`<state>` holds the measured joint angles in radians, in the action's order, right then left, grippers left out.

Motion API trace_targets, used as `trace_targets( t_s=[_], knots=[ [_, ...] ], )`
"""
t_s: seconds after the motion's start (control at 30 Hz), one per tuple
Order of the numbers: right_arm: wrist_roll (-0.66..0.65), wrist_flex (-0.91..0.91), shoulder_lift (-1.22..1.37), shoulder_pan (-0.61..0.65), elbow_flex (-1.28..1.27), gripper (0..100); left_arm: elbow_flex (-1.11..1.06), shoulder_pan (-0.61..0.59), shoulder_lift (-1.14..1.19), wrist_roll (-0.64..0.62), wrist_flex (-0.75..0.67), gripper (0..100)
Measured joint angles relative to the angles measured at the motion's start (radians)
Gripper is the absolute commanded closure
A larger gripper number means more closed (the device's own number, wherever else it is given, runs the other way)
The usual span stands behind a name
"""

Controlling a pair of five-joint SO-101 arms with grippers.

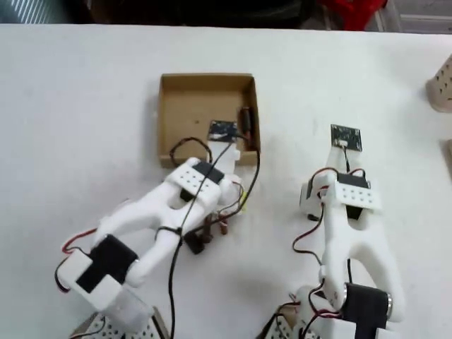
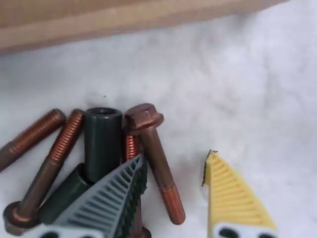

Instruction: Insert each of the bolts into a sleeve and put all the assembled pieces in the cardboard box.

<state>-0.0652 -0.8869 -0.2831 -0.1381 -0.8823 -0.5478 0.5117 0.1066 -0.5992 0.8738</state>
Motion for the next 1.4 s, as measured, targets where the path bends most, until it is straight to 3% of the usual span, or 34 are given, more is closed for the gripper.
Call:
trace_targets(
  t_s=[0.27, 0.83, 0.97, 1.2, 1.4],
  knots=[
    [0.000, 0.000, 0.000, 0.000, 0.000, 98.1, 0.057, -0.005, 0.091, -0.002, -0.026, 93],
    [-0.003, 0.000, 0.000, 0.000, 0.000, 98.1, 0.109, -0.002, 0.135, -0.002, -0.038, 89],
    [-0.003, 0.000, 0.000, 0.000, -0.002, 98.1, 0.109, -0.002, 0.135, -0.002, -0.038, 98],
    [-0.003, 0.000, 0.000, 0.000, -0.002, 98.1, 0.109, 0.015, 0.137, 0.153, -0.040, 98],
    [-0.003, 0.000, 0.000, 0.000, -0.002, 98.1, 0.109, 0.015, 0.130, 0.176, -0.043, 98]
  ],
)
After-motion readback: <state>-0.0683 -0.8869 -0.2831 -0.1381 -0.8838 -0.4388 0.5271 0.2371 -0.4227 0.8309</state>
